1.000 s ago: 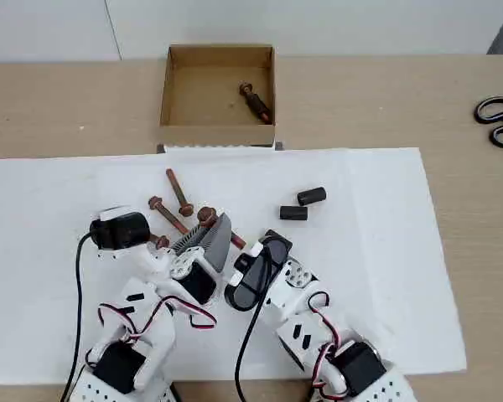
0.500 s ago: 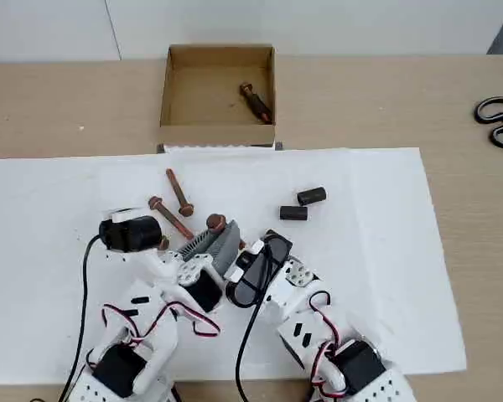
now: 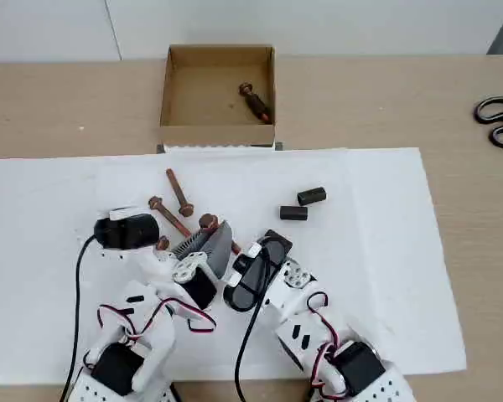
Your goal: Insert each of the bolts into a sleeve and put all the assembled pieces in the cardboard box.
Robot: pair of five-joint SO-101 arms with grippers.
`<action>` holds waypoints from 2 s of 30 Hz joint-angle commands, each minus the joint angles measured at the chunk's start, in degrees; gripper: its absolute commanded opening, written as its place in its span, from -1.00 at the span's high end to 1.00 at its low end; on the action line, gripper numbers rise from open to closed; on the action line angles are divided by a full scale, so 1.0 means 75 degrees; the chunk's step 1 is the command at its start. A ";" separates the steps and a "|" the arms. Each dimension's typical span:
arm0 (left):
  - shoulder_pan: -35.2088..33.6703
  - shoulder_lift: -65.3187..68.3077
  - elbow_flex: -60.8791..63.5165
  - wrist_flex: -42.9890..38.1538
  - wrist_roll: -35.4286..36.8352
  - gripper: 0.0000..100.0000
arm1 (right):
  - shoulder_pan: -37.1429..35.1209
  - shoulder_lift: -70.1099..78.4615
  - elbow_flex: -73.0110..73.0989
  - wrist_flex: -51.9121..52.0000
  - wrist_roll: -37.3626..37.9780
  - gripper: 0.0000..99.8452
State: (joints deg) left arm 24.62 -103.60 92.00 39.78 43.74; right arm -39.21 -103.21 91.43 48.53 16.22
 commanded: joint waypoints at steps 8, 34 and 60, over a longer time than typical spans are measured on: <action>0.0821 -0.0047 -0.0147 0.0117 -0.0141 0.99 | 0.0088 -0.0088 -0.0176 -0.0240 0.0059 0.99; 0.1125 -0.0035 -0.0252 0.1629 -0.1207 0.42 | 0.0088 -0.0076 -0.0117 -0.0908 0.0059 0.99; -0.2192 -0.0047 -0.0076 0.1958 -0.3458 0.99 | 0.1764 -0.0076 0.0176 -0.0967 -0.0539 0.99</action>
State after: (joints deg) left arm 10.64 -103.43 88.57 54.64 18.24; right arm -32.00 -103.21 93.89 42.99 14.64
